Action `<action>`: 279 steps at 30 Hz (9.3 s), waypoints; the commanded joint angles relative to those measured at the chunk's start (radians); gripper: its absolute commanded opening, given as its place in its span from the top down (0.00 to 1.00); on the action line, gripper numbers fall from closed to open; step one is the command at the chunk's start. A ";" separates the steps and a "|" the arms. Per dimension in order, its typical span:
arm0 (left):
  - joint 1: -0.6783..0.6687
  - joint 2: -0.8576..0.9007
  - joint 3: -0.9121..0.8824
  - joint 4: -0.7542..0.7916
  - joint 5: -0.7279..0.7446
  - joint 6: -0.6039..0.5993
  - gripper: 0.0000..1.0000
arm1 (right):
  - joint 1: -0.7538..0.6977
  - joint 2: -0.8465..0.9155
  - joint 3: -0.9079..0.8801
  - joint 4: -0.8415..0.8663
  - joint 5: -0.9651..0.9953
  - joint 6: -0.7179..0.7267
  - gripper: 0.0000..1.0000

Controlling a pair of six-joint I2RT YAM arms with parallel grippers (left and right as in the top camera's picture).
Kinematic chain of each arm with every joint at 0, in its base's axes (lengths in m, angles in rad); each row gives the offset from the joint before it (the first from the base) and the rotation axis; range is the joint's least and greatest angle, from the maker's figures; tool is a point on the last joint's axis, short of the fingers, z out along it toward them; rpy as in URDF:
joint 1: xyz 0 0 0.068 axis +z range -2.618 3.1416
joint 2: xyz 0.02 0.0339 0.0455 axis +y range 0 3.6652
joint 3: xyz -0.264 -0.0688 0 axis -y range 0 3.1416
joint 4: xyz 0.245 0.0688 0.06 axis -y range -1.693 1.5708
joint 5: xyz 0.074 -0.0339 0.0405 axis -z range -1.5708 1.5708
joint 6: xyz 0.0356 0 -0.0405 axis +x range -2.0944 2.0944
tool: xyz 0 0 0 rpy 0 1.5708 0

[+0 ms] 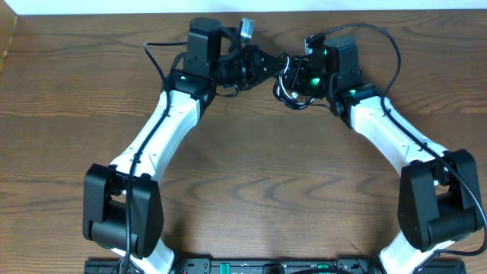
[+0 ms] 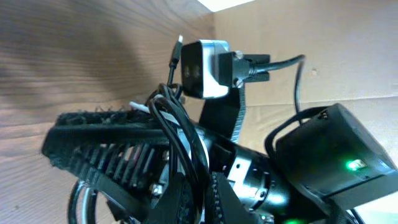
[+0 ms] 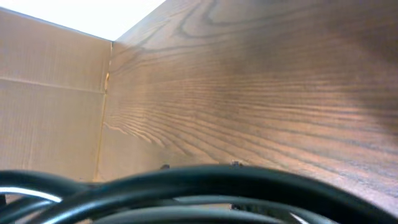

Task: Untangle cables

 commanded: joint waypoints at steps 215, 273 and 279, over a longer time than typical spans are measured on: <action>-0.388 0.375 0.013 -0.156 -0.683 0.049 0.92 | -0.277 -0.270 0.040 -0.667 0.357 -0.390 0.38; 0.026 -0.017 0.013 0.453 0.218 -0.349 0.92 | -0.058 -0.086 0.040 -0.295 0.129 -0.188 0.62; 0.020 -0.017 0.013 0.610 0.194 -0.472 0.93 | -0.034 -0.020 0.040 -0.222 0.123 -0.130 0.62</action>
